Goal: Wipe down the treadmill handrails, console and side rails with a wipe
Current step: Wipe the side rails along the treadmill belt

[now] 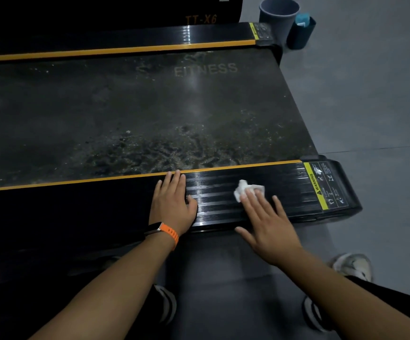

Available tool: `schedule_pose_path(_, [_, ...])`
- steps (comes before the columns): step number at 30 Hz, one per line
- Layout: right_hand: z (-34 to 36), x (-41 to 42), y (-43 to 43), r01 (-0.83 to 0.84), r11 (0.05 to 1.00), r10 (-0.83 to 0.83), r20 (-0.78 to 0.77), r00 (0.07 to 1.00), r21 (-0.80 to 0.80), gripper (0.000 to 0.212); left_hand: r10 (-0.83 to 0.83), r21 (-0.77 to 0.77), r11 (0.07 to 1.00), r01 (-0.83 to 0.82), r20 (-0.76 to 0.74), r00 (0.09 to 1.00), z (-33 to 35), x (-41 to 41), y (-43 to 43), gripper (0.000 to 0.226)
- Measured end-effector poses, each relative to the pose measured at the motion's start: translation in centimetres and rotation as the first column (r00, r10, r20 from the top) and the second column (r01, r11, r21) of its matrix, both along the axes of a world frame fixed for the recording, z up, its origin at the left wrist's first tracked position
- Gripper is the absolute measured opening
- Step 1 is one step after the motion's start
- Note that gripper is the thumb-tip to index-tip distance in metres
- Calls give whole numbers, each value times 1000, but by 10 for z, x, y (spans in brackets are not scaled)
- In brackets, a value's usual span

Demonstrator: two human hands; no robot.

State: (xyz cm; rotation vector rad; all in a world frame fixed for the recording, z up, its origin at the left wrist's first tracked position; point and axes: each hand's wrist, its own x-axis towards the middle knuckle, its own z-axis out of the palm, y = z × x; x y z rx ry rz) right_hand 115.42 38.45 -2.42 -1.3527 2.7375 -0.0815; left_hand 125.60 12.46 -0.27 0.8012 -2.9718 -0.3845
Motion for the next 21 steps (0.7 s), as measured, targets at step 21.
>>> schedule_pose_path(21, [-9,19,35,76,997,-76,-71,995,9,83,4,-16,1000,-4,-8,1000,-2,0,1,70])
